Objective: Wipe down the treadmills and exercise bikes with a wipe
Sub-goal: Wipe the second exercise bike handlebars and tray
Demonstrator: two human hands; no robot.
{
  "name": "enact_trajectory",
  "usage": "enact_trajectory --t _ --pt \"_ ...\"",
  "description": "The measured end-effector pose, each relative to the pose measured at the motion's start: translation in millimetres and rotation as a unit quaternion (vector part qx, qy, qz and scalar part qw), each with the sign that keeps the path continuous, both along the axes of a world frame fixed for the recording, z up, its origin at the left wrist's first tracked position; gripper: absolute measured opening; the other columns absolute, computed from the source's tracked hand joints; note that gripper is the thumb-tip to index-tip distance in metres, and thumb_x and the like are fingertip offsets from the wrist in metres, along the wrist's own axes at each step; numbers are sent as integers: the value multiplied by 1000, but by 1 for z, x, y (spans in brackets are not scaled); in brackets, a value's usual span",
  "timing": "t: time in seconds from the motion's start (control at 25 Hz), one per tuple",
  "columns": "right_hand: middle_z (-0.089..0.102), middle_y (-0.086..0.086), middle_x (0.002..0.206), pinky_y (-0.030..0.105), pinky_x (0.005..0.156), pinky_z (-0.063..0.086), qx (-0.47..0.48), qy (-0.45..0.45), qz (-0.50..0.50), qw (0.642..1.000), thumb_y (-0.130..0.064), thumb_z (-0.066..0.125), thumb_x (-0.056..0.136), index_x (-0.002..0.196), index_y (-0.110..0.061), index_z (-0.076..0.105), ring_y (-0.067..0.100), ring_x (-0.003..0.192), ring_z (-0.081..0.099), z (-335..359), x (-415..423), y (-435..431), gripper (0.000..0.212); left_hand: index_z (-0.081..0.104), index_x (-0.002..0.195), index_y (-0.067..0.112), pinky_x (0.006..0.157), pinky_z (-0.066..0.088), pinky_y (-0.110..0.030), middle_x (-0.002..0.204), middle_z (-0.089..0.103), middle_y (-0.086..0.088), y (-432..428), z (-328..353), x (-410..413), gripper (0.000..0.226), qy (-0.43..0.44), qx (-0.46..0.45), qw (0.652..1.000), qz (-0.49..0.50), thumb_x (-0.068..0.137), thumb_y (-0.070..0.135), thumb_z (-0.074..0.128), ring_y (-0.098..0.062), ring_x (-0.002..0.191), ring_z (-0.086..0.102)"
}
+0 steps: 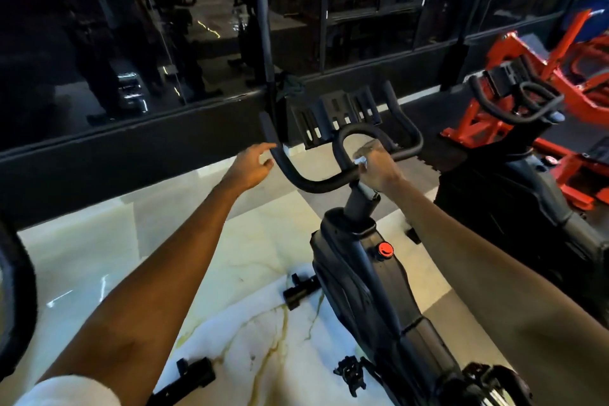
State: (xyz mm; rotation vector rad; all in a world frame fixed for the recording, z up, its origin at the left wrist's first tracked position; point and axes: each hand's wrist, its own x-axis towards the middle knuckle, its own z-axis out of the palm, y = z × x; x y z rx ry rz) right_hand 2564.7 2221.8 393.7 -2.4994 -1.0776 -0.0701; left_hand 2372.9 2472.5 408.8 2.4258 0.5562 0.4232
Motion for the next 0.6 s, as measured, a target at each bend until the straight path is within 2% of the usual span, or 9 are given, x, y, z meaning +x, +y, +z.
enact_trajectory --t 0.08,0.16,0.24,0.36,0.44,0.52,0.6 --pt "56 19 121 41 110 41 -5 3 11 1000 -4 61 87 120 1 61 30 111 54 -11 -1 10 33 66 129 16 106 40 -28 132 65 -6 7 -12 21 38 -3 66 996 -54 92 8 63 -24 121 61" --pt "48 14 127 32 110 39 15 11 26 999 -5 59 91 125 -4 58 18 102 52 -18 -4 20 34 68 127 16 109 39 -29 132 66 -3 9 -22 39 34 -7 100 991 -93 93 12 66 -22 120 61" --pt "43 12 129 25 94 42 54 6 10 998 -5 57 95 128 -7 56 15 97 50 -24 -10 27 34 66 130 18 116 35 -37 136 62 -1 10 -33 52 34 17 121 984 -131 96 23 66 -19 128 54" --pt "50 11 122 21 83 41 81 11 13 997 -4 57 96 120 -6 62 14 90 52 -43 -9 33 25 65 130 17 119 21 -36 136 62 -2 17 -54 64 35 60 124 970 -199 98 31 62 -18 135 48" --pt "55 8 119 23 84 46 74 1 36 997 -4 58 95 114 -7 67 17 93 60 -56 -2 34 21 66 130 17 119 20 -32 136 62 -3 24 -64 68 34 64 125 965 -223 99 30 62 -19 135 47" --pt "60 5 115 32 86 52 85 -12 48 995 -4 60 93 110 -10 70 21 96 63 -68 8 33 21 67 129 17 116 19 -27 135 62 -3 33 -70 72 32 47 131 961 -237 99 26 62 -19 134 48" --pt "62 4 114 33 93 48 104 -39 28 993 -6 63 93 111 -13 73 22 103 61 -75 13 28 22 68 128 17 112 21 -21 133 62 -2 36 -71 74 32 41 132 960 -244 98 27 63 -17 131 49"
